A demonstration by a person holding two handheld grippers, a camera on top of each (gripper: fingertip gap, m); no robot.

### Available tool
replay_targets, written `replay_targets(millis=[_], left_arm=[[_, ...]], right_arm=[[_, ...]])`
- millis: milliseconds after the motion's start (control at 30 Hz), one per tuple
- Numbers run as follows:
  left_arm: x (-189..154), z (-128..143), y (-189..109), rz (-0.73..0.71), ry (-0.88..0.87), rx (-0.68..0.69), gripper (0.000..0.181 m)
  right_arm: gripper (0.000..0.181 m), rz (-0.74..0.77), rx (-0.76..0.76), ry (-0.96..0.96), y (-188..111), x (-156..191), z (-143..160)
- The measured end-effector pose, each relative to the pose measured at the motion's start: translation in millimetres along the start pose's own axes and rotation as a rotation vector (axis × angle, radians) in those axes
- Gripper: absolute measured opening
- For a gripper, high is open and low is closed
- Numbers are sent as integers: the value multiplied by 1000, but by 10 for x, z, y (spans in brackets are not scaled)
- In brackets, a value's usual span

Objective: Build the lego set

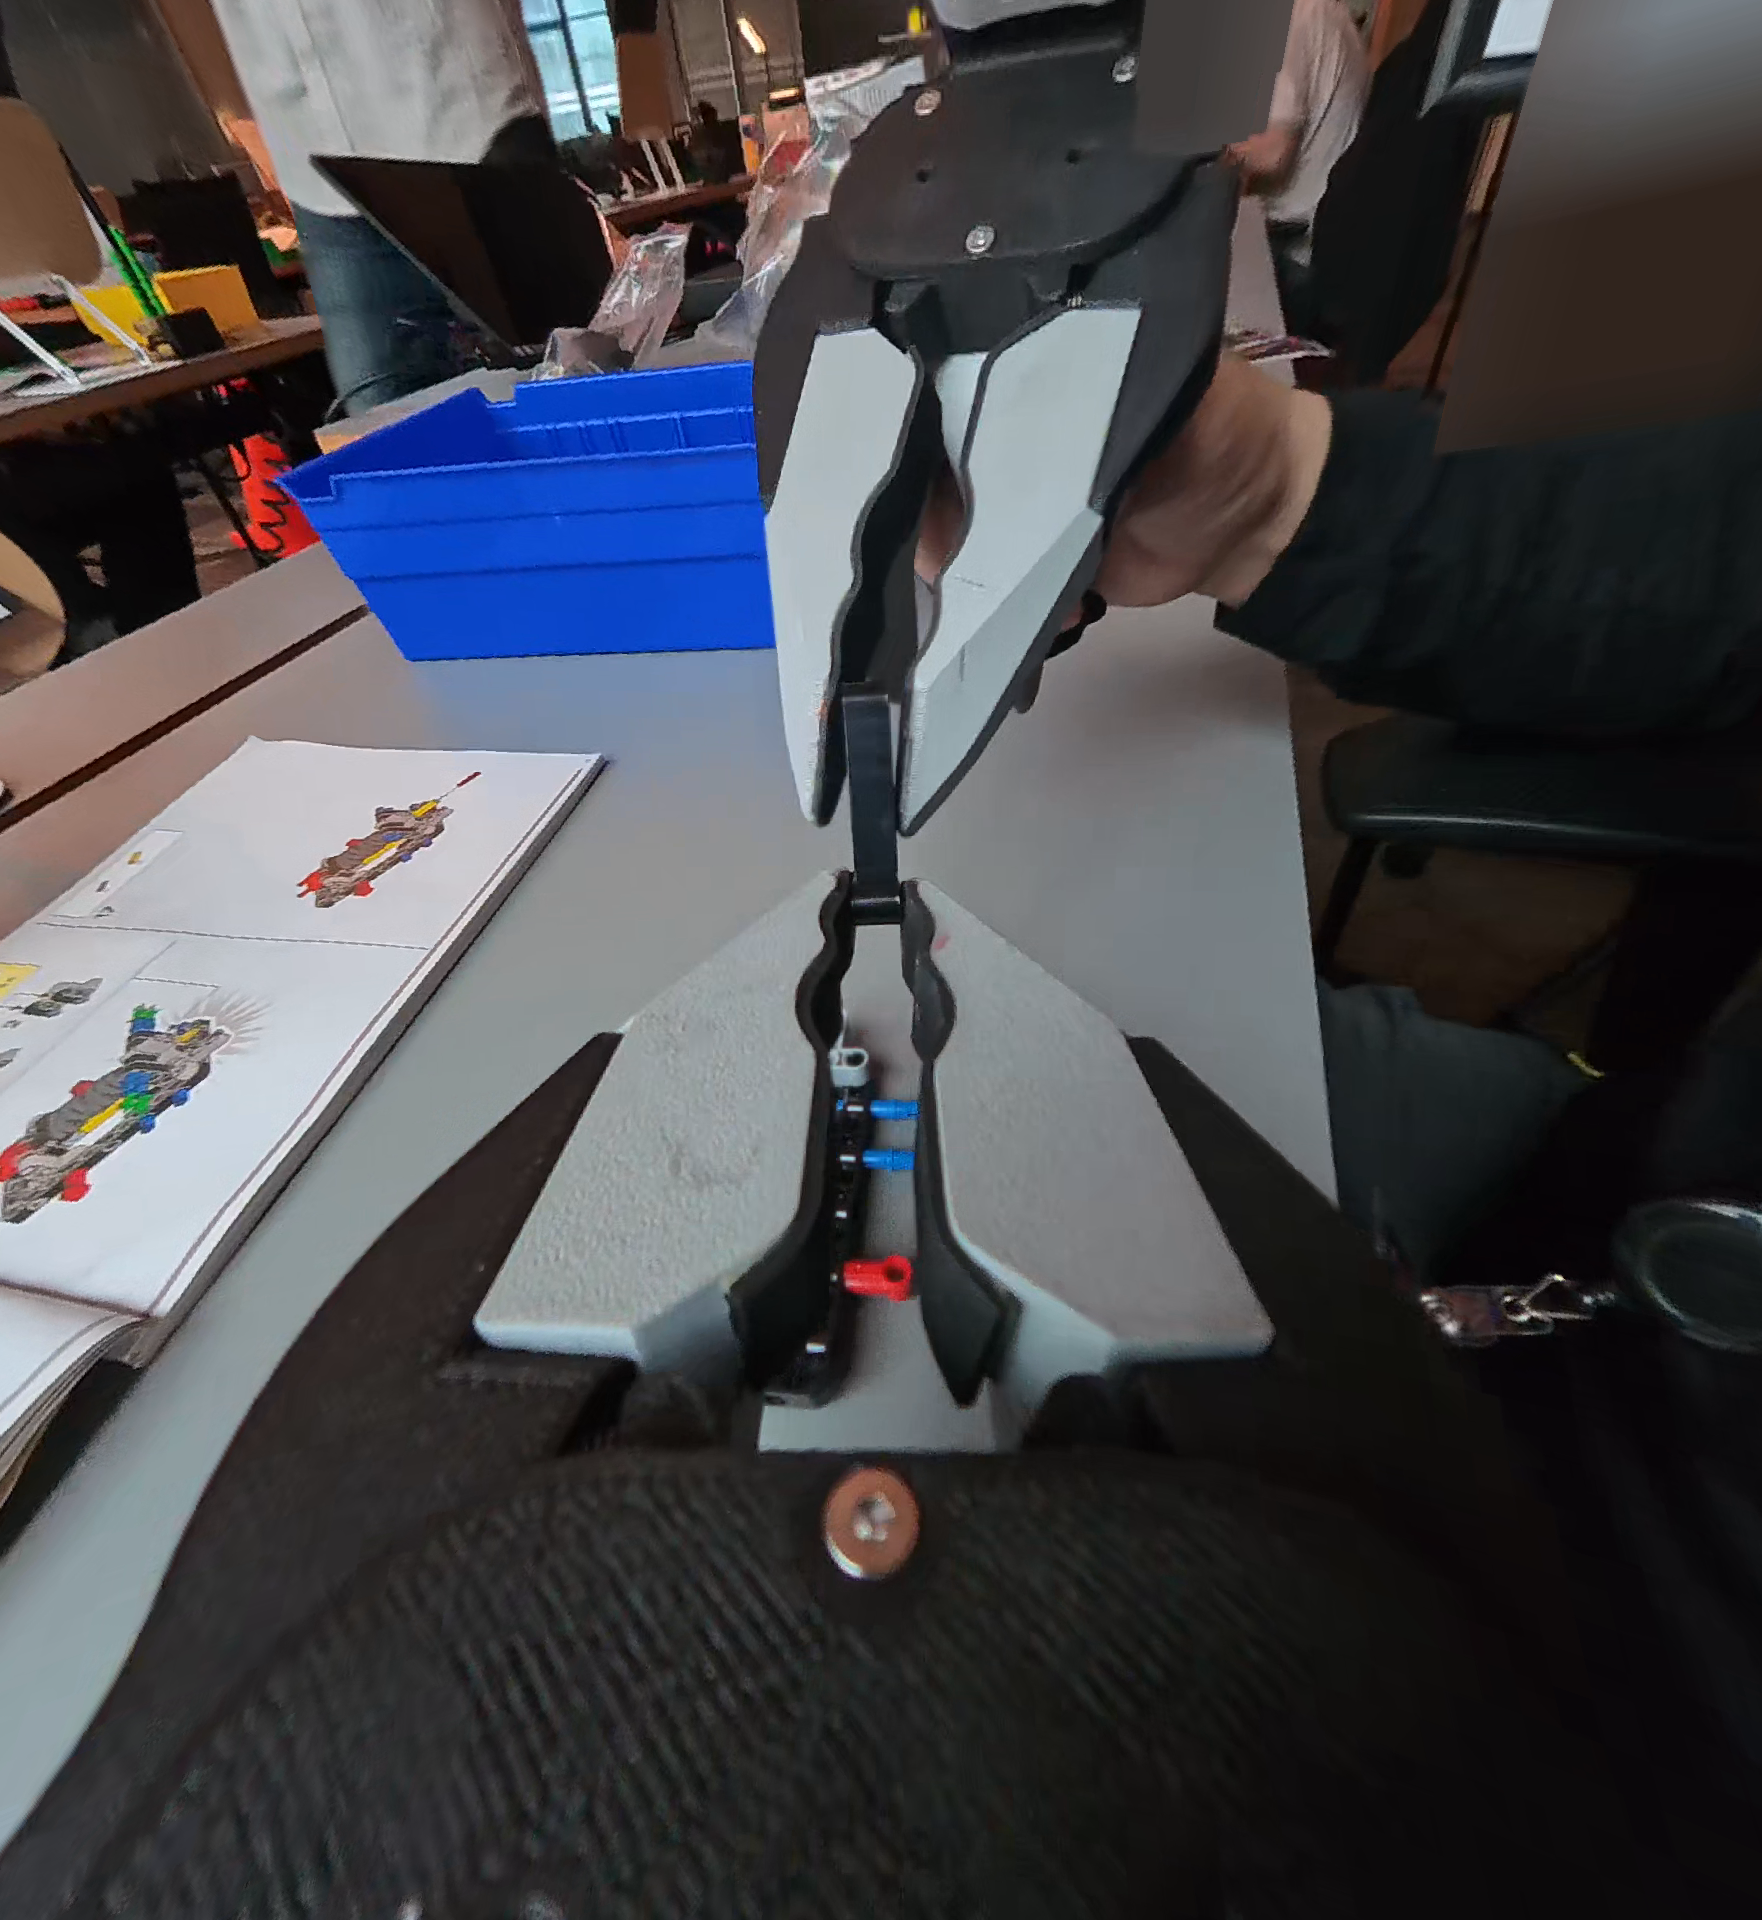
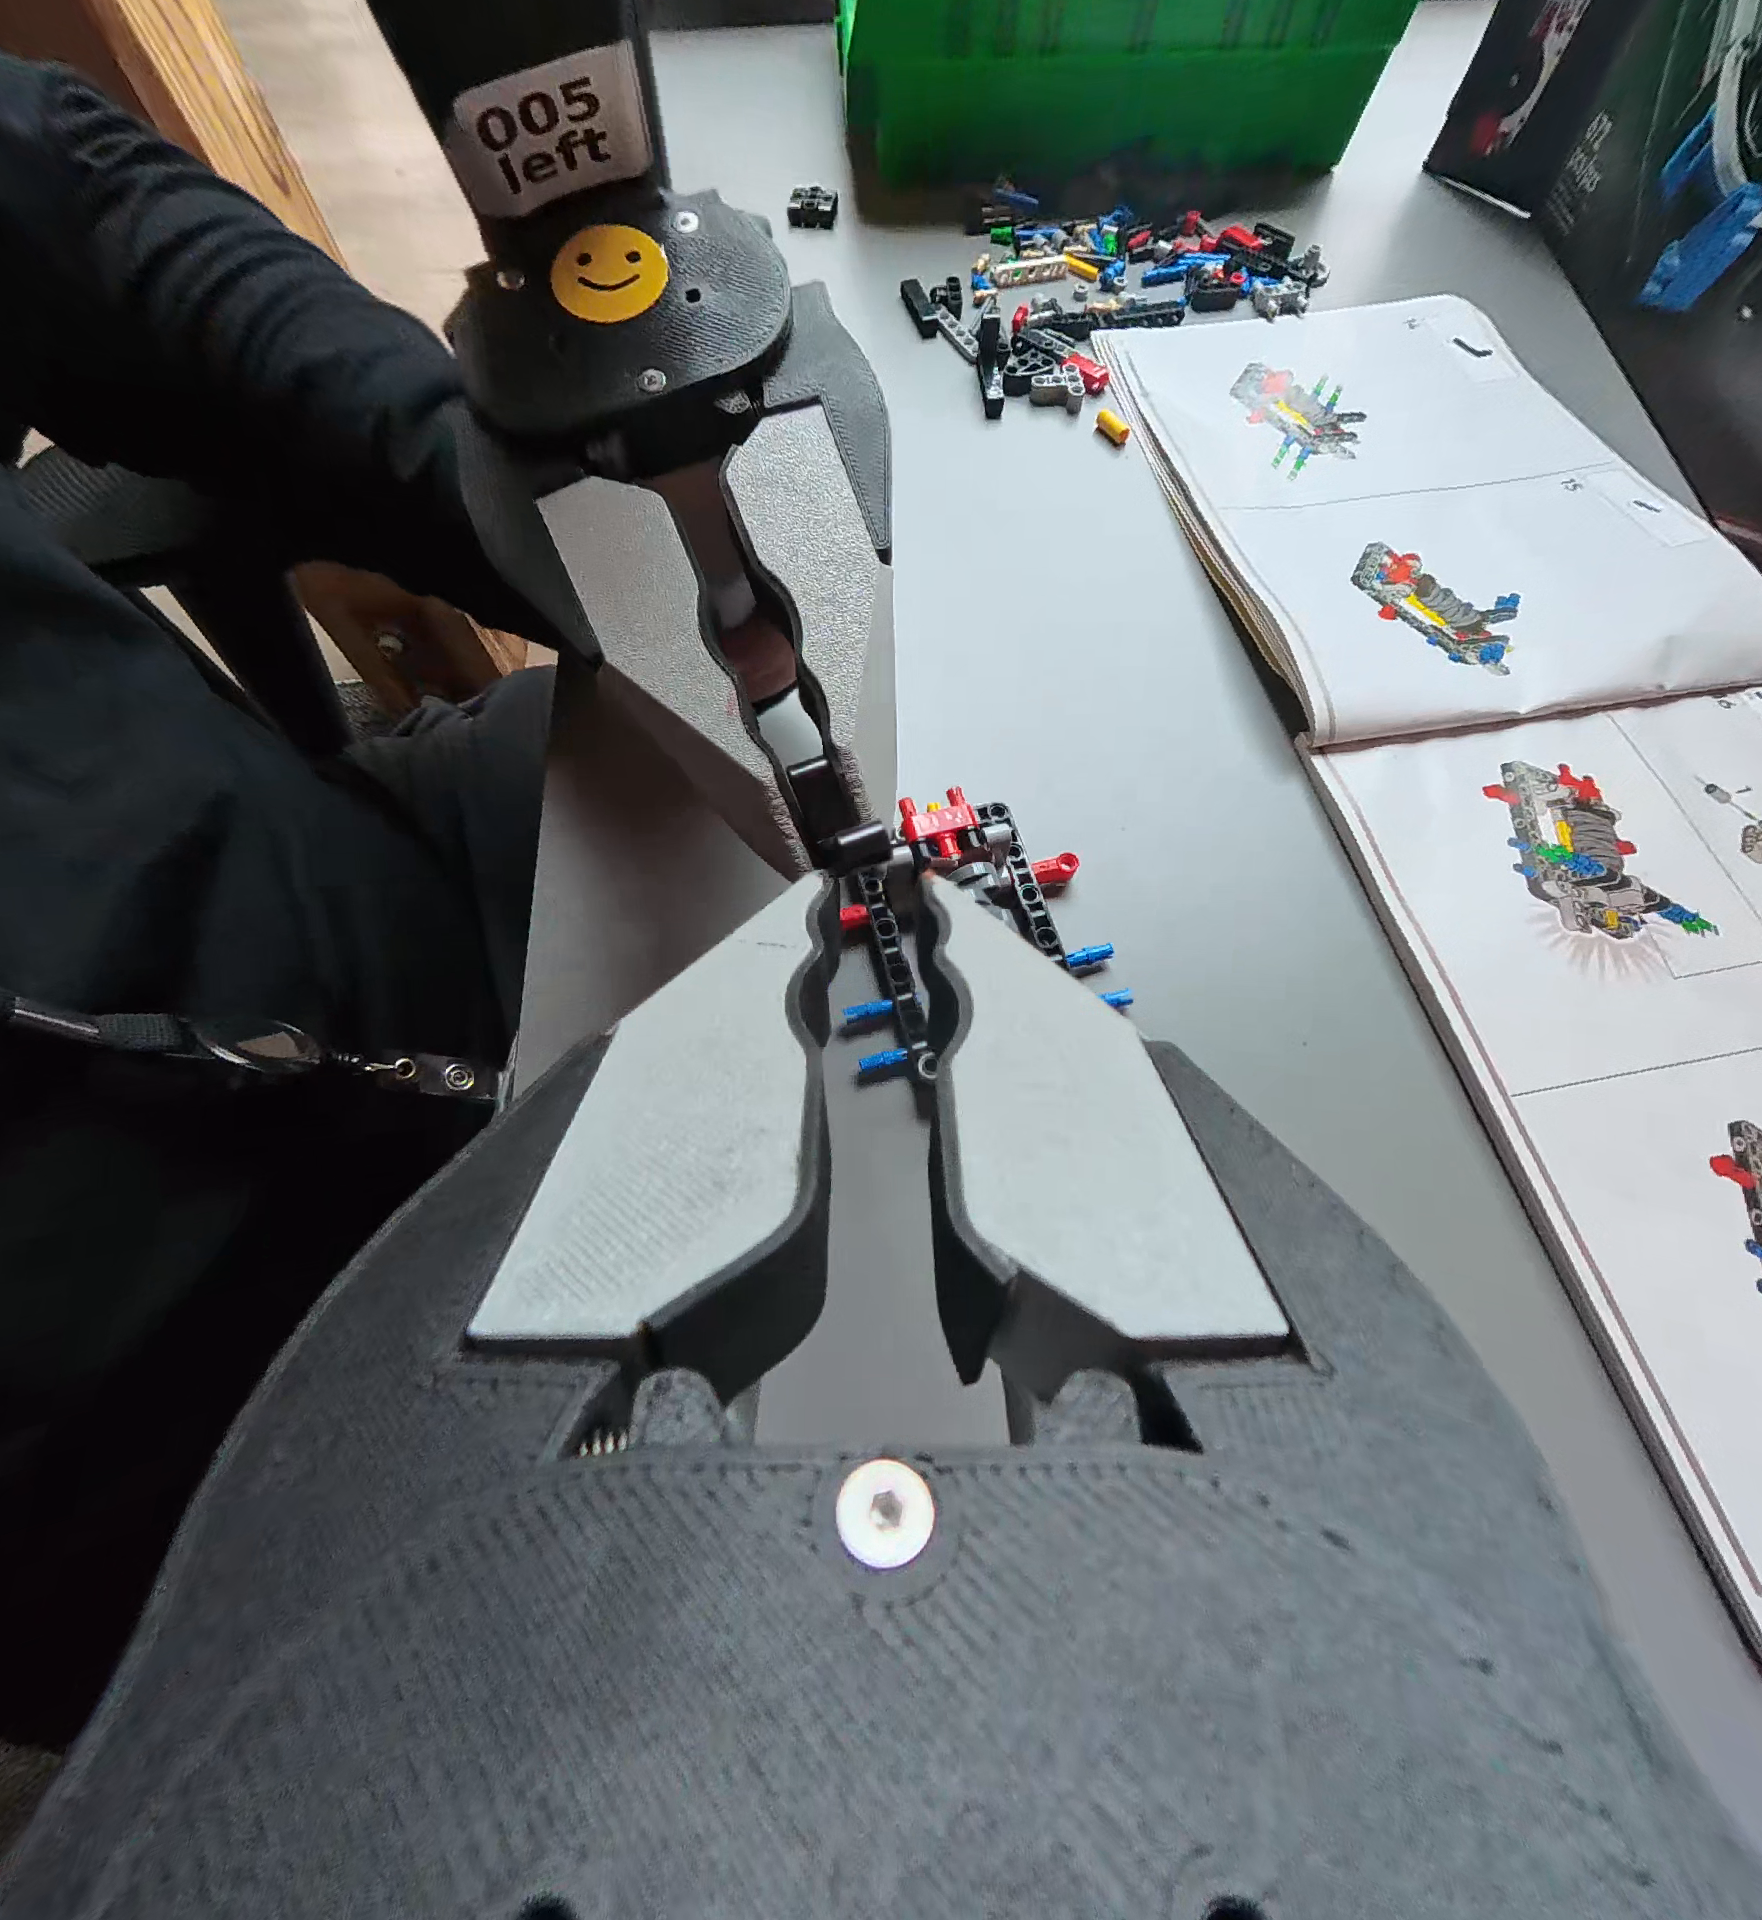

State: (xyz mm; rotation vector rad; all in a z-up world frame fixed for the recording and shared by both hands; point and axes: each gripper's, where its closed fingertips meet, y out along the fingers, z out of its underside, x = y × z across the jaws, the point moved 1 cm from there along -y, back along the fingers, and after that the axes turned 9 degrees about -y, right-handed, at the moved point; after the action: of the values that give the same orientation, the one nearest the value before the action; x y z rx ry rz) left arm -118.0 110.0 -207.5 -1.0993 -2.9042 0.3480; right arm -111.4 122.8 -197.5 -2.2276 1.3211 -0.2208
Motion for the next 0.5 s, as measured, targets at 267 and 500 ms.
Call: replay_targets(millis=[267,500], left_arm=[[-19,42,9,27,-29,25,6],[143,297,-147,-12,-43,246,20]], right_arm=[[6,-49,-43,25,-25,47,-70],[4,-8,191,-23,25,-82,144]])
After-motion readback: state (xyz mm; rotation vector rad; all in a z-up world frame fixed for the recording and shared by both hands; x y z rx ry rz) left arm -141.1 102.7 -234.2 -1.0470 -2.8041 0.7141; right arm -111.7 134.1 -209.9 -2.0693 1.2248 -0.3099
